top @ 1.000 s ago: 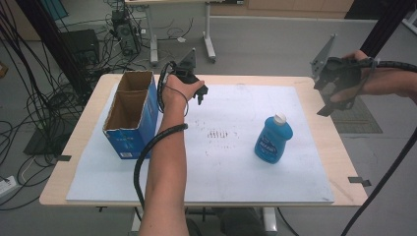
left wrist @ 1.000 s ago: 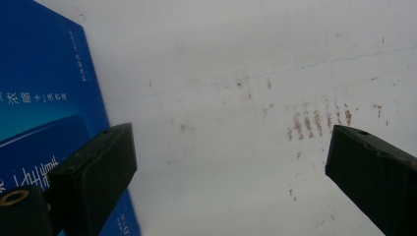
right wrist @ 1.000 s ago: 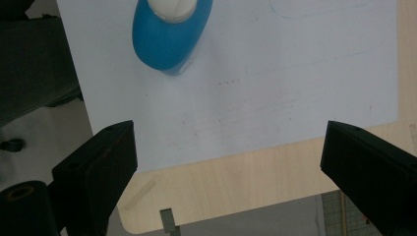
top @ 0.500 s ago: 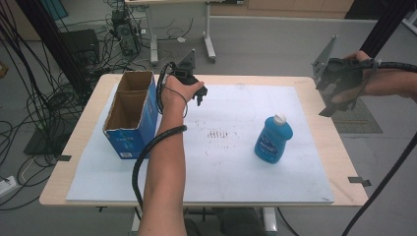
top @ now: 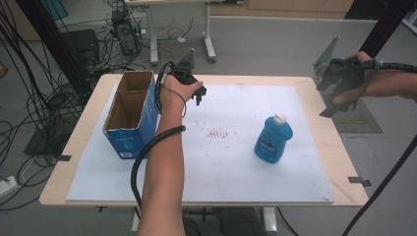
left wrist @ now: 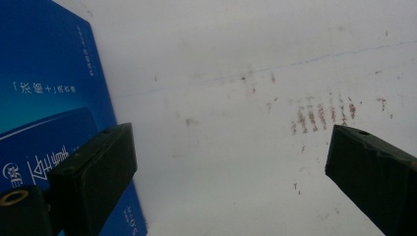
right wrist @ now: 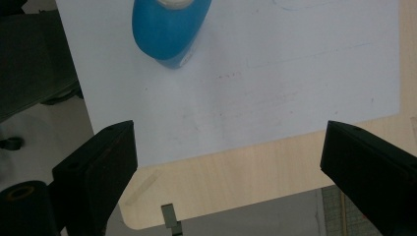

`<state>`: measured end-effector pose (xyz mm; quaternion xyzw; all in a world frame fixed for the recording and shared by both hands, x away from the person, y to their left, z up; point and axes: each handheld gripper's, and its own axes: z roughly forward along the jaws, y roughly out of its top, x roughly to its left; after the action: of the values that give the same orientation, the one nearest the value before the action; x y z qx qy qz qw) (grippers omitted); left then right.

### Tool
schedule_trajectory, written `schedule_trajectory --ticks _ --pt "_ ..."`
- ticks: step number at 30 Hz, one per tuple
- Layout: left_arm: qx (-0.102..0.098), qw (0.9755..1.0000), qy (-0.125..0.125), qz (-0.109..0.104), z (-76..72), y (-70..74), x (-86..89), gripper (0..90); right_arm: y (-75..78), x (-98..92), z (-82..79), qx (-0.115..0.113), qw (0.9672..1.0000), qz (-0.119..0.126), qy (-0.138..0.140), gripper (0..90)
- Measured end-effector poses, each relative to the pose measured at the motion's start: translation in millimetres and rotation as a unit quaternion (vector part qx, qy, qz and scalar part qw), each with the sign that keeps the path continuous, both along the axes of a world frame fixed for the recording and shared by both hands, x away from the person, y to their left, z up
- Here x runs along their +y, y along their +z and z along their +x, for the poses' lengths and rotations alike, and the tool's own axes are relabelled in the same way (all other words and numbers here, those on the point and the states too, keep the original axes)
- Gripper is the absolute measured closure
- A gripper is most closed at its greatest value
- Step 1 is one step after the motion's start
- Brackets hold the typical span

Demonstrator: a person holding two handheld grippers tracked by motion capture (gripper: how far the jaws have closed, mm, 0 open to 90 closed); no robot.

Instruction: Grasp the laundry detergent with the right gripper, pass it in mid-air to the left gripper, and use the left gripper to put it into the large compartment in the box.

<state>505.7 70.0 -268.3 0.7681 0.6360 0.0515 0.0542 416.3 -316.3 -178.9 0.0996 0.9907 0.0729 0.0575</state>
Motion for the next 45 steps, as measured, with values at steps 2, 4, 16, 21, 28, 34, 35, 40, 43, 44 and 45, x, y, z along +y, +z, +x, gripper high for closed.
schedule_trajectory --ticks 2,4,16,21,28,34,35,40,43,44,45 --pt "-0.001 1.0 0.0 -0.001 -0.6 0.4 0.7 5.6 -2.3 -3.6 -1.0 0.002 1.0 -0.001 -0.003 7.0" --pt "0.0 1.0 -0.001 -0.001 -1.1 0.3 0.8 5.5 -3.8 -6.0 -1.7 0.004 1.0 -0.003 -0.007 6.9" --pt "-0.005 1.0 -0.004 -0.002 -5.3 3.2 2.2 5.5 -15.4 -15.5 -6.1 0.011 0.9998 0.004 -0.014 6.7" --pt "-0.007 0.9999 -0.007 -0.002 -7.0 4.3 2.2 5.5 -26.0 -18.8 -10.6 0.018 0.9996 0.012 -0.018 6.4" --pt "-0.008 0.9999 -0.01 -0.002 -10.9 1.1 1.2 5.5 -47.7 -24.6 -18.4 0.021 0.9988 0.033 -0.031 5.7" --pt "-0.009 0.9999 -0.01 -0.001 -14.8 0.6 3.4 5.5 -69.7 -28.8 -25.2 0.027 0.997 0.058 -0.044 5.0" --pt "-0.009 0.9999 -0.009 -0.001 -15.4 0.5 3.9 5.5 -72.3 -29.3 -26.7 0.027 0.9968 0.061 -0.045 5.0" --pt "-0.01 0.9999 -0.009 -0.002 -17.9 -0.9 5.9 5.5 -83.3 -31.7 -33.8 0.027 0.9947 0.08 -0.058 4.3" --pt "-0.009 0.9999 -0.011 -0.002 -19.1 -1.7 6.2 5.5 -88.3 -32.7 -37.3 0.028 0.9931 0.093 -0.066 4.3" --pt "-0.009 0.9999 -0.012 -0.002 -20.0 -2.1 6.4 5.5 -92.7 -33.0 -40.2 0.027 0.9915 0.105 -0.072 4.1" --pt "-0.009 0.9999 -0.012 -0.002 -20.2 -2.1 6.6 5.5 -94.9 -33.0 -41.6 0.027 0.9909 0.109 -0.074 4.1"
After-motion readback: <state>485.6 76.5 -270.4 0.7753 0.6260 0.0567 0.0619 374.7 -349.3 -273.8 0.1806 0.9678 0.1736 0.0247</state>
